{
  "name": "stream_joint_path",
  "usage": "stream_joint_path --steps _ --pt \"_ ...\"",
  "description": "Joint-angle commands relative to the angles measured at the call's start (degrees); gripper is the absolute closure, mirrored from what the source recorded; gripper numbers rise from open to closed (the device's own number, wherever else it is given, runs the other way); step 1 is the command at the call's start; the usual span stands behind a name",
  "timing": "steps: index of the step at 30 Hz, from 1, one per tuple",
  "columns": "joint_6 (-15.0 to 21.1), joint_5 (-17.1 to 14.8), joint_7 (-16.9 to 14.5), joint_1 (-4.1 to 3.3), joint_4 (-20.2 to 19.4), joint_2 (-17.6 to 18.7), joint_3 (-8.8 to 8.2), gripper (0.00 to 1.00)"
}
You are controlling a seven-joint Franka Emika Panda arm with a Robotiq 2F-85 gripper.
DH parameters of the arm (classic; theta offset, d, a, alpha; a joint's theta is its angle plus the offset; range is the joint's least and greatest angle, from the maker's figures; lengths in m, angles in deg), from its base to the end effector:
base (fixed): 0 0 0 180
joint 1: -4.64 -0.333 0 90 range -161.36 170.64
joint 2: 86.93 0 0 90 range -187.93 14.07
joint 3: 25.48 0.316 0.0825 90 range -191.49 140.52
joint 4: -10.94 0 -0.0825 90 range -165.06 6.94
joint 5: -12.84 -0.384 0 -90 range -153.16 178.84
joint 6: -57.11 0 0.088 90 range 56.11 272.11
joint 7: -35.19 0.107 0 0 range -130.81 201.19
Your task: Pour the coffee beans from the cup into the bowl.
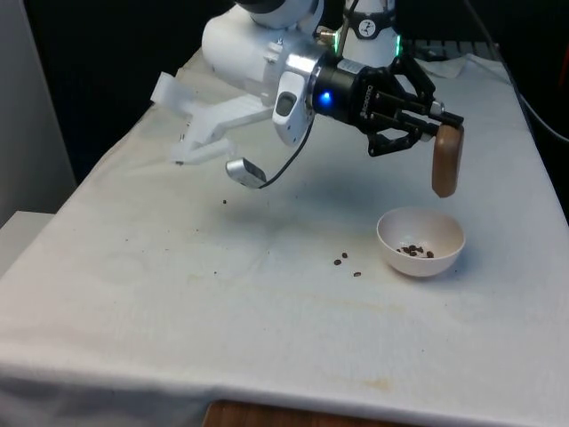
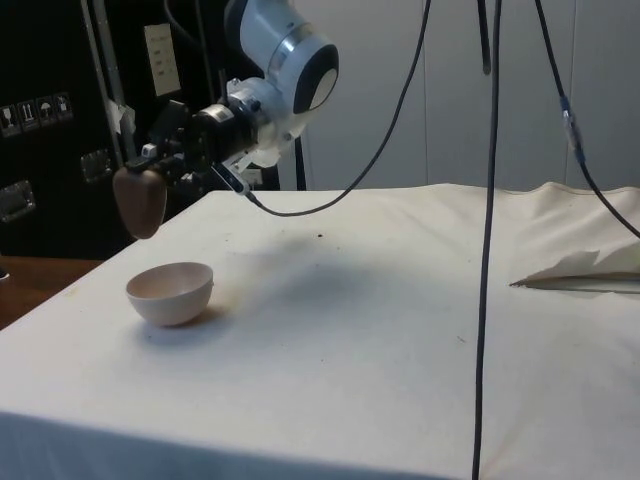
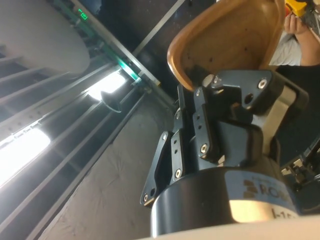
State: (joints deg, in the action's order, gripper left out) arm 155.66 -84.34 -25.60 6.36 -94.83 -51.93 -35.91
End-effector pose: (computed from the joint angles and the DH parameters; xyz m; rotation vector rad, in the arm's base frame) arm 0.6348 -0.0330 0.2228 -1.7199 0.1518 -0.4224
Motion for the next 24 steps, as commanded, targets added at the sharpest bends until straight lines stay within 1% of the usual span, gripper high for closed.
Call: stream_joint_path --steps 1,3,4,5,12,13,14,18,19,20,21,24 --pt "1.0 0.5 0.7 -0.40 -0.1 -0.5 -0.23 0.97" --pt "1.2 0.7 0.8 -0.40 -0.1 -0.5 -0.23 0.97" --pt "0.5 0.3 0.1 -0.06 0.0 -0.2 0.00 0.97" --pt "1.4 0.9 0.9 -0.40 0.1 -0.5 -0.17 0.97" --pt "1.9 1.5 1.3 -0.46 0.9 -0.5 -0.23 0.97" --pt "1.2 0.7 0.3 -0.11 0.6 -0.3 0.00 0.97" --pt "1.9 1.7 1.3 -0.46 0.9 -0.5 -0.23 0.97" --pt "1.9 2.8 1.3 -0.46 0.9 -0.9 -0.29 0.97" --pt "1.9 3.5 1.0 -0.46 0.6 -1.1 -0.34 0.97" --pt "1.3 2.8 0.5 -0.11 1.0 -0.6 -0.06 0.97" --pt "1.9 3.8 1.0 -0.46 0.5 -1.3 -0.34 0.97" --pt "1.9 4.9 0.6 -0.46 0.0 -1.8 -0.34 0.97"
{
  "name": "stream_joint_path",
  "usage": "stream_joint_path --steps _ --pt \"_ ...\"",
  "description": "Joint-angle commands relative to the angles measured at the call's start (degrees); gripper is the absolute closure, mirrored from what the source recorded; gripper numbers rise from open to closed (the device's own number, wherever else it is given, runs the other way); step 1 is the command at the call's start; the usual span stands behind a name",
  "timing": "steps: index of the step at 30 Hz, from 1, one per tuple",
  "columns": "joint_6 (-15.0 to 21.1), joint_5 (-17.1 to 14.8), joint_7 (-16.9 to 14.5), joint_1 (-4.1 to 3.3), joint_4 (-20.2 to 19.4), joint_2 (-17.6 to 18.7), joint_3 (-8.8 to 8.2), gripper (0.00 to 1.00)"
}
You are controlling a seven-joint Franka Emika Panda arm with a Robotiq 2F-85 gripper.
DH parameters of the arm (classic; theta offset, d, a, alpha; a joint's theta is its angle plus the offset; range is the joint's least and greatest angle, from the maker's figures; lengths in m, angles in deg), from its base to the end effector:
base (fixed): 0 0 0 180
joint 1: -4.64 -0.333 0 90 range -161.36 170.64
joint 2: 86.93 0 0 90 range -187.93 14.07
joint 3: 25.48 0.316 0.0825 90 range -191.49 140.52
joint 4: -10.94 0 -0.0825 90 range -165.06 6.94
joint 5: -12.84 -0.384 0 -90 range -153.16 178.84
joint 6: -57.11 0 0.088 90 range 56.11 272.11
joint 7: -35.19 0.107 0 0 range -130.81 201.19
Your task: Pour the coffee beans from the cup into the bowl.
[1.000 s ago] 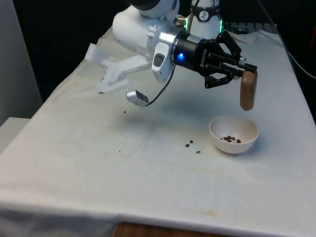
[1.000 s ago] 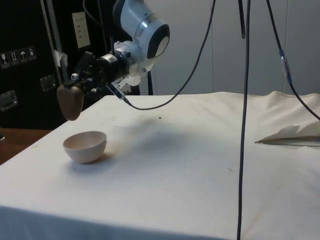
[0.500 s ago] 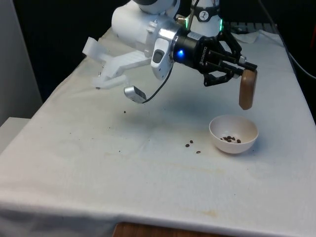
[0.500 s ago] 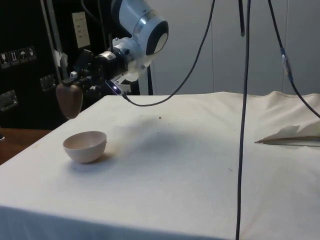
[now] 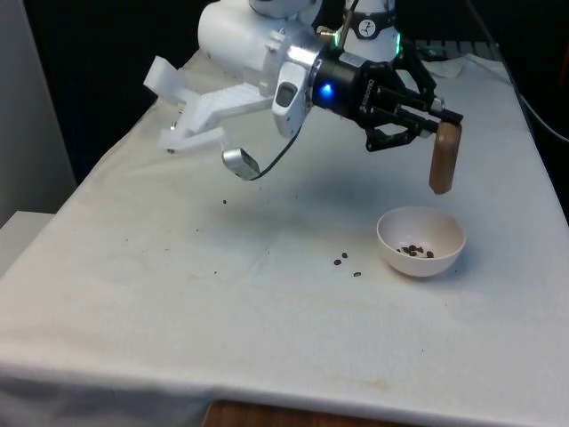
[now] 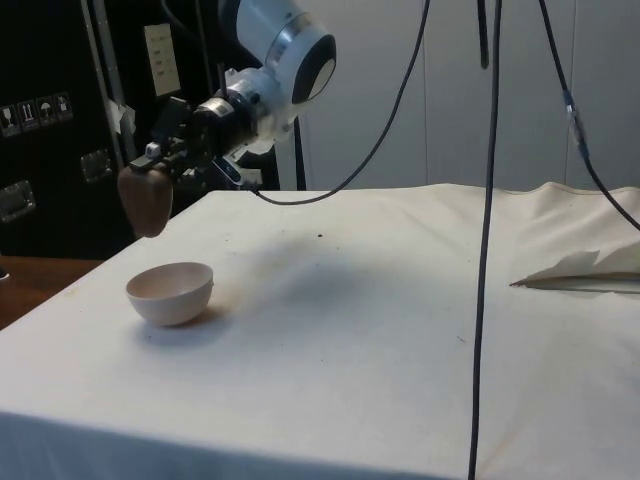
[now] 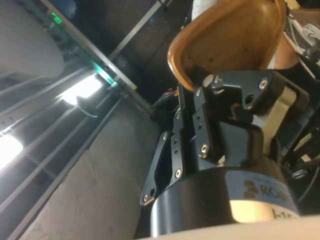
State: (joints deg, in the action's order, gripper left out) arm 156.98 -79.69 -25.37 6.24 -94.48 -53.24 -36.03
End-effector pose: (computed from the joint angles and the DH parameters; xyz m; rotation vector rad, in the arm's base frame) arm 0.6344 -0.0346 0.2333 -1.7868 0.0936 -0.4022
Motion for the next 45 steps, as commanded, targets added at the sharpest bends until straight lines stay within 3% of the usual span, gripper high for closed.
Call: stream_joint_path --steps 1,6,30,31,32,41,45 --pt "0.6 1.0 0.2 -0.34 -0.6 -0.8 -0.29 0.97" --pt "-0.1 1.9 -0.5 0.00 -0.8 -0.9 -0.06 0.97" --pt "-2.4 11.1 -4.0 -0.17 -1.4 -2.9 -0.97 0.97" --pt "-2.4 10.3 -4.1 0.00 -1.3 -2.6 -0.74 0.97" --pt "-2.5 11.9 -4.2 -0.17 -1.4 -3.0 -0.97 0.97" --pt "-2.9 14.2 -5.4 0.00 -1.2 -3.1 -0.92 0.97" --pt "-3.0 16.7 -5.8 -0.23 -1.3 -3.7 -1.09 0.97"
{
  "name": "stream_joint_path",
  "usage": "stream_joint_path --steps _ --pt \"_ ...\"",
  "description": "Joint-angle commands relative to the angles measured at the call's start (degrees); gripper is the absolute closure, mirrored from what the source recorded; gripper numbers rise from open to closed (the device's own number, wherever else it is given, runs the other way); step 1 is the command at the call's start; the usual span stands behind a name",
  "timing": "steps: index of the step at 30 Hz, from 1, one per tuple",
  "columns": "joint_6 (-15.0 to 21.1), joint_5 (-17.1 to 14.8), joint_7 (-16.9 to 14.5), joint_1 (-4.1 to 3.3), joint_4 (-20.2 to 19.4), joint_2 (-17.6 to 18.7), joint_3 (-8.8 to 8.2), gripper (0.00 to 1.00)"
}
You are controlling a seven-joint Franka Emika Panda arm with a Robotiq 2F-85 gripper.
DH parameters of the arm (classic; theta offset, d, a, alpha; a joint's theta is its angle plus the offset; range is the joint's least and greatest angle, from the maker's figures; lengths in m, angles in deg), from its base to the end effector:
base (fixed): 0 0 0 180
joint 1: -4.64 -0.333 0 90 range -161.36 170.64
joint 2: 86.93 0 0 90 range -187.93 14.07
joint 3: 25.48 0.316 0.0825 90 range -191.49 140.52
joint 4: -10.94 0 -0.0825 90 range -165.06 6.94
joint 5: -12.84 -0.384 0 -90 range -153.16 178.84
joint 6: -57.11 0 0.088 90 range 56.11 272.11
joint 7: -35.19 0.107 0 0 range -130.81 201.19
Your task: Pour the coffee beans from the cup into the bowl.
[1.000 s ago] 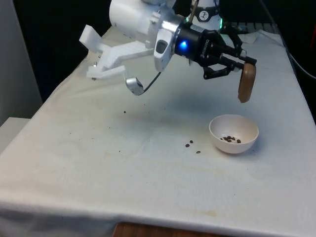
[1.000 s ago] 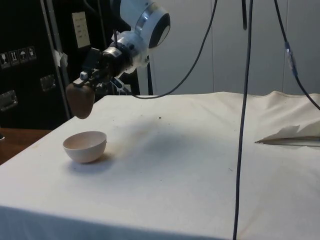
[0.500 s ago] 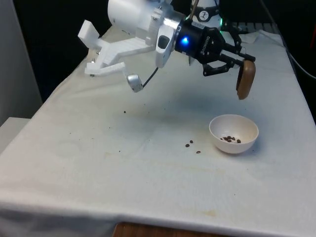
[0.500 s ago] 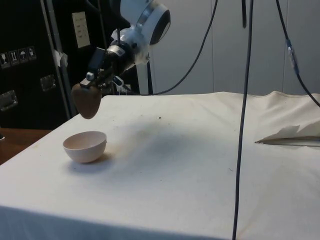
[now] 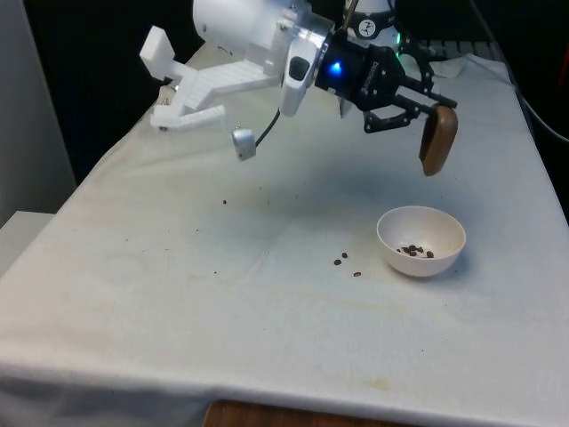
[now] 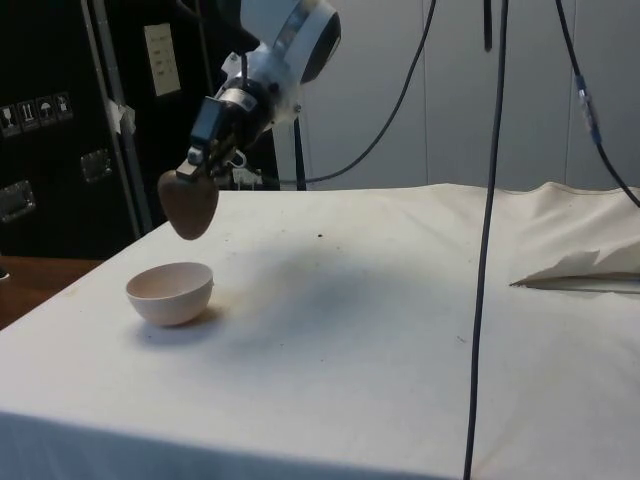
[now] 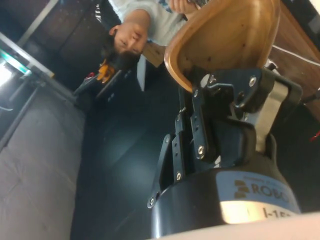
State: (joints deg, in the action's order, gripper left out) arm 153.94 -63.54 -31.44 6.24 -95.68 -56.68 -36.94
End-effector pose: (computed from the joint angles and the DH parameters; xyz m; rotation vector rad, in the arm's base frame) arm 0.6106 -0.0378 0.2484 -1.9188 -0.2300 -0.3051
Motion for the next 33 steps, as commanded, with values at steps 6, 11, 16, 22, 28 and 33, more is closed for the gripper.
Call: stream_joint_path --steps 6,11,16,22,28,33 --pt "-0.2 2.7 -0.5 -0.17 0.0 -0.5 -0.17 0.97" --pt "-0.3 4.6 -1.3 -0.17 0.1 -0.7 -0.17 0.97" --pt "-0.3 6.3 -2.0 -0.17 0.1 -0.9 -0.17 0.97" --pt "-0.3 7.6 -3.1 0.00 0.1 -1.0 0.00 0.97" --pt "-0.3 10.9 -3.4 -0.34 0.2 -1.4 -0.17 0.97" --pt "-0.3 12.5 -3.6 -0.34 0.4 -1.5 -0.17 0.97"
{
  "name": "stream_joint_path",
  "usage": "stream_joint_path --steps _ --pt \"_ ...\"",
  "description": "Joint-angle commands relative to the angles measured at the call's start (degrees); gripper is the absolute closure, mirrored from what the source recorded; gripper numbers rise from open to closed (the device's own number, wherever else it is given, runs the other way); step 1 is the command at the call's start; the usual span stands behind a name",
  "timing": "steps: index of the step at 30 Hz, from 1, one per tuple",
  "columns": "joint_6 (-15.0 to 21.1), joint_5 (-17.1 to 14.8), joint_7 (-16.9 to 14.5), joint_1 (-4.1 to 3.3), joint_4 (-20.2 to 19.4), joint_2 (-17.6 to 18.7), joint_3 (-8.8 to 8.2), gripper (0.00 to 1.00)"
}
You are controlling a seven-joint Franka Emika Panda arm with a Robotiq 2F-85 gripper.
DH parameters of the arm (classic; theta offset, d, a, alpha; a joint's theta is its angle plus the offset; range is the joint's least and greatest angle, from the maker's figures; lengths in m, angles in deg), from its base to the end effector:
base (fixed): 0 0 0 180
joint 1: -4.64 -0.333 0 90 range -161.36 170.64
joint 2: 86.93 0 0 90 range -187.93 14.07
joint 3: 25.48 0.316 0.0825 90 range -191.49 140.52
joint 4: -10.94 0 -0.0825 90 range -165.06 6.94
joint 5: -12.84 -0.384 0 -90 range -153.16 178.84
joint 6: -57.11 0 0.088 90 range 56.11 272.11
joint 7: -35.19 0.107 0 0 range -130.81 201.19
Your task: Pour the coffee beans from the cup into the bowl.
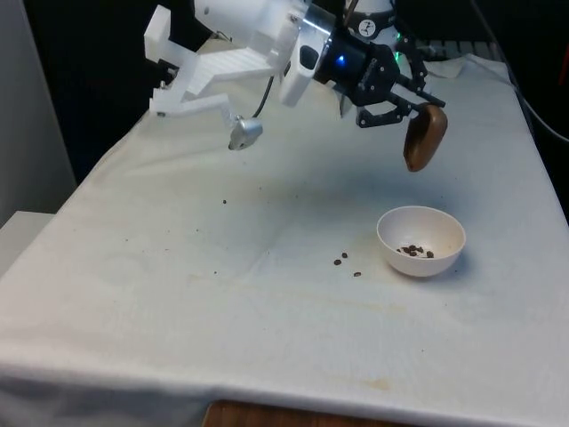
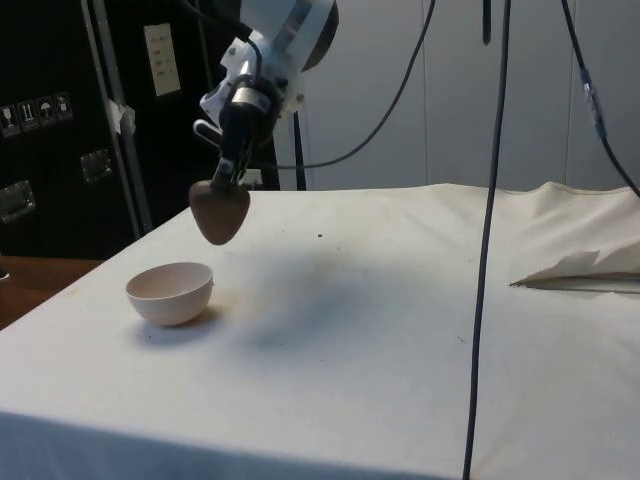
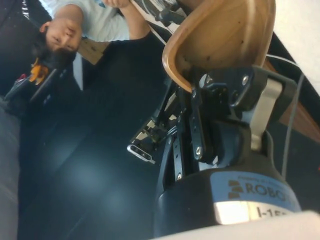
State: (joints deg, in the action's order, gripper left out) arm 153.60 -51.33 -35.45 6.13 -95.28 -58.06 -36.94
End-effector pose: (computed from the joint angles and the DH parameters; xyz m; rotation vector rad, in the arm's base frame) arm 0.5994 -0.0415 0.2531 -2.0147 -0.4706 -0.2157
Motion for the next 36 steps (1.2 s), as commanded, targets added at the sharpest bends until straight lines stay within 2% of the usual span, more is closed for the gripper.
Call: stream_joint_path --steps 1,5,6,8,14,15,16,21,22,23,29,30,31,36 --pt "0.1 1.0 0.3 -0.29 0.1 -0.2 -0.17 0.97" --pt "0.2 2.6 0.2 -0.29 0.2 -0.3 -0.17 0.97" --pt "0.0 1.9 -0.2 0.00 0.3 -0.1 0.00 0.97" --pt "0.2 3.3 0.1 -0.34 0.3 -0.3 -0.23 0.97" --pt "0.6 6.3 -0.1 -0.34 0.9 -0.2 -0.23 0.97" --pt "0.2 5.4 -0.4 0.00 0.7 -0.2 0.00 0.97" --pt "0.6 6.8 -0.1 -0.40 0.9 -0.2 -0.23 0.97" --pt "0.9 9.2 0.1 -0.40 1.3 -0.1 -0.29 0.97" --pt "0.5 8.4 -0.4 -0.06 1.1 -0.2 0.00 0.97" --pt "1.0 9.6 0.2 -0.40 1.3 -0.1 -0.29 0.97" --pt "1.6 12.1 0.3 -0.40 1.5 -0.1 -0.40 0.97" --pt "1.4 11.9 -0.2 -0.06 1.3 -0.2 -0.11 0.97" --pt "1.8 12.9 0.4 -0.40 1.6 -0.1 -0.40 0.97" --pt "2.2 15.1 0.5 -0.40 1.8 0.0 -0.52 0.97"
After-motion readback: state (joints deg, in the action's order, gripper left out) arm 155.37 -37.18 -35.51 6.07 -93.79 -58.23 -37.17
